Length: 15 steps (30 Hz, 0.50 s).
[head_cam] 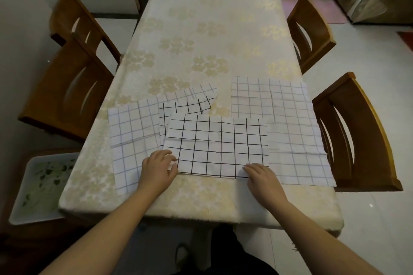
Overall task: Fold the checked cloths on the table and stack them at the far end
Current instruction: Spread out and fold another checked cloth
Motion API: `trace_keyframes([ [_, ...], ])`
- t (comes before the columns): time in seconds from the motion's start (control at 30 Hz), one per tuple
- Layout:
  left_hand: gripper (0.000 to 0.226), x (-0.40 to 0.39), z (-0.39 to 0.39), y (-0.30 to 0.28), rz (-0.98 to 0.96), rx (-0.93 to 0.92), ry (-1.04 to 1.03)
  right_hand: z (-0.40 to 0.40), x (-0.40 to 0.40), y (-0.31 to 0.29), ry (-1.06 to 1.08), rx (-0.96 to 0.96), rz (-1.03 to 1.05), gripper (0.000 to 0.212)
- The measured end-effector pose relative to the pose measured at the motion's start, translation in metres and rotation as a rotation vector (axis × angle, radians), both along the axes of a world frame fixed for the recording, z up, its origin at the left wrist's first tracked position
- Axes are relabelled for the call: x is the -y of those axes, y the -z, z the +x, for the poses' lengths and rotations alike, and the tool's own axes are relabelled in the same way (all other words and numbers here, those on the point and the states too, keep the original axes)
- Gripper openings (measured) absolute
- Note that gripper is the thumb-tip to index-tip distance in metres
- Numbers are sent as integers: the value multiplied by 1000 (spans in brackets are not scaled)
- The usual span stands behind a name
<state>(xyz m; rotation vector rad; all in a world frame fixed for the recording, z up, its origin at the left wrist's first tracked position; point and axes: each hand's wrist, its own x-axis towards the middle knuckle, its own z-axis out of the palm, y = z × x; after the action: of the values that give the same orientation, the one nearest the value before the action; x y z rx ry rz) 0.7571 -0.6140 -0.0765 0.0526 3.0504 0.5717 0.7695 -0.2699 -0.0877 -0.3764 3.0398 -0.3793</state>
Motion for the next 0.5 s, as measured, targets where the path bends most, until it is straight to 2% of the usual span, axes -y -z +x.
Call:
trace_keyframes([
  [0.13,42,-17,-6,6,-35,-50,128,-12,21,11,-53,-2,3,43],
  [0.3,54,-63,-33,16,-59,95,256,-39,59,18,-97,105,-86,56],
  [0.37,56,-78,-43,19,-88,92,287,-53,72,24,-91,105,-114,61],
  [0.5,54,-89,-60,36,-181,111,266,-77,88,36,-70,138,-75,56],
])
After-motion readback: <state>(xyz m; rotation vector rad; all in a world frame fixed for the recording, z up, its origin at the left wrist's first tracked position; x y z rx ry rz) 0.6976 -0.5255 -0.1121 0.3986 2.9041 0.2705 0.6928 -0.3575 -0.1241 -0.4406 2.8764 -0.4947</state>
